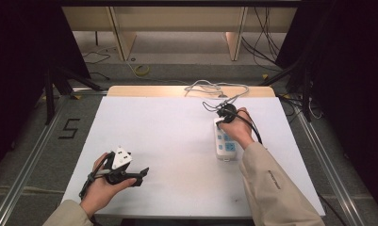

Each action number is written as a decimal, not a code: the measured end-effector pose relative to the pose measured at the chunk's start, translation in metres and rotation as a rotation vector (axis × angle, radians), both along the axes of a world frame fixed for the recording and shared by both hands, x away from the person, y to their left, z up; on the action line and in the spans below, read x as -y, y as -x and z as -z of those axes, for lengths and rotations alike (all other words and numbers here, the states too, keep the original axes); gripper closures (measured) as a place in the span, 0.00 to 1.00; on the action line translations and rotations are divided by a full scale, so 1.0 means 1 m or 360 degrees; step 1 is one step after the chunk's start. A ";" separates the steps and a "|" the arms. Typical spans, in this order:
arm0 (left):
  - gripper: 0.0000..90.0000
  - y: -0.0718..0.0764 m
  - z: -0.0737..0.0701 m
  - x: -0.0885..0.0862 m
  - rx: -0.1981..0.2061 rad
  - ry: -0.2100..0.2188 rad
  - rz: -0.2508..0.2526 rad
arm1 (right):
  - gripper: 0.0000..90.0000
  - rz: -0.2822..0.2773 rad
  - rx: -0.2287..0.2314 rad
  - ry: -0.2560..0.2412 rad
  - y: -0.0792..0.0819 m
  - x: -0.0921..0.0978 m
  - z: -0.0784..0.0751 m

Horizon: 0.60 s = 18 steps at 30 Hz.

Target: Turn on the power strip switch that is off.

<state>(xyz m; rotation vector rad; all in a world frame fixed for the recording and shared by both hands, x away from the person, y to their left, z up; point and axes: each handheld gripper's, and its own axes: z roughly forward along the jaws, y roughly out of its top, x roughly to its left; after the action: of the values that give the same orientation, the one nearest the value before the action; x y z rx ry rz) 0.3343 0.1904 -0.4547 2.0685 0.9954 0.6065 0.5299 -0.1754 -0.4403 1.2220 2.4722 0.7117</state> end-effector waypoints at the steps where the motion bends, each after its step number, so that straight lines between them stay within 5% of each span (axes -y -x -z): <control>1: 0.17 0.000 0.000 0.000 0.0000 0.0001 0.0000 | 1.00 0.0001 0.0001 0.0000 0.000 0.000 0.000; 18: 0.17 0.000 0.000 0.001 0.0002 0.0004 0.0003 | 1.00 0.0023 -0.0037 0.0033 -0.002 -0.003 -0.001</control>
<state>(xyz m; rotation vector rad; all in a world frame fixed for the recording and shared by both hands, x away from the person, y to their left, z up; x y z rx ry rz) 0.3342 0.1895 -0.4547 2.0667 0.9930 0.6050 0.5322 -0.1721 -0.4396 1.2463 2.4809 0.6698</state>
